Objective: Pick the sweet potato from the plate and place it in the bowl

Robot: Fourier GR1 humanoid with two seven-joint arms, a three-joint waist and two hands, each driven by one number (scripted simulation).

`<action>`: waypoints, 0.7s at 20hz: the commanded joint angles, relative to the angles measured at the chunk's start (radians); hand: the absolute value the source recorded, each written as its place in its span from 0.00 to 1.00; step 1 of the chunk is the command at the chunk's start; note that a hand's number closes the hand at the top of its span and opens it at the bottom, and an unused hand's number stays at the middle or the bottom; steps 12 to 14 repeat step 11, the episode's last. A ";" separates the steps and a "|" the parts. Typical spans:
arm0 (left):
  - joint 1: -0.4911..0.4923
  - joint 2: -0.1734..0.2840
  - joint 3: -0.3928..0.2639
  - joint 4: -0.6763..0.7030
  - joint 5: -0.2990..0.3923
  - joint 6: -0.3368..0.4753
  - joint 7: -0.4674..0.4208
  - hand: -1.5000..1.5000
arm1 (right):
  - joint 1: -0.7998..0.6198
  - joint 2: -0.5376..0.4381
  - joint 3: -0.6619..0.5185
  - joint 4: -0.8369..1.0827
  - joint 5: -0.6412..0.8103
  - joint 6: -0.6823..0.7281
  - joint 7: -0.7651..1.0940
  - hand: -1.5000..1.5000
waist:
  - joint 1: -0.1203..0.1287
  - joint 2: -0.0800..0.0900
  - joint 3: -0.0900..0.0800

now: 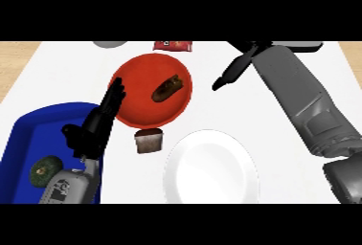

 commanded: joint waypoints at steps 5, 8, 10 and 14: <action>0.013 -0.023 -0.017 -0.005 -0.012 0.012 -0.008 0.50 | 0.043 -0.083 -0.002 -0.016 -0.019 0.292 -0.102 0.00 | 0.007 0.003 0.002; -0.013 -0.025 -0.006 0.019 -0.020 0.021 -0.027 0.50 | 0.095 -0.089 0.027 -0.047 0.000 0.283 -0.142 0.00 | -0.001 0.007 0.002; 0.007 0.003 0.020 0.015 0.018 -0.020 -0.036 0.50 | 0.082 -0.097 0.026 -0.056 -0.006 0.278 -0.122 0.00 | 0.018 0.010 0.002; -0.002 -0.012 0.006 0.024 -0.004 0.002 -0.026 0.50 | 0.095 -0.100 0.035 -0.064 -0.001 0.294 -0.130 0.00 | 0.007 0.007 0.002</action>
